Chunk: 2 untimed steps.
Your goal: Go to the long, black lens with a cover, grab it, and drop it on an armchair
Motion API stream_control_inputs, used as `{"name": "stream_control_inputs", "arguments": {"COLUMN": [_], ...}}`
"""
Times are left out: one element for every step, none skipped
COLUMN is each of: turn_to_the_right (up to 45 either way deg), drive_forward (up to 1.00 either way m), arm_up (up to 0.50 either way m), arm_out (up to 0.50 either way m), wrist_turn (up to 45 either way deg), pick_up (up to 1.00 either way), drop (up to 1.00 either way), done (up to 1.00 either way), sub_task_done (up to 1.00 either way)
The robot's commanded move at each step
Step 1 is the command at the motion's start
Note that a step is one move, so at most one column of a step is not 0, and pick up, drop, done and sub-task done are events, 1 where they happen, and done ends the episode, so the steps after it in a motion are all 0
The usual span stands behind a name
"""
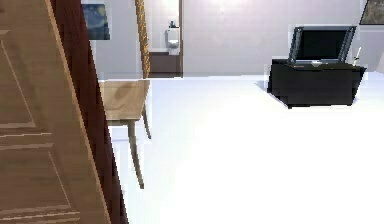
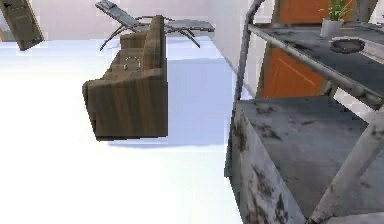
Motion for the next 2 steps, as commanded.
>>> {"name": "stream_control_inputs", "arguments": {"turn_to_the_right": [0.0, 15.0], "drive_forward": [0.15, 0.0], "arm_up": [0.0, 0.0], "arm_out": [0.0, 0.0], "wrist_turn": [0.0, 0.0], "pick_up": [0.0, 0.0], "drop": [0.0, 0.0], "done": [0.0, 0.0], "sub_task_done": [0.0, 0.0]}}
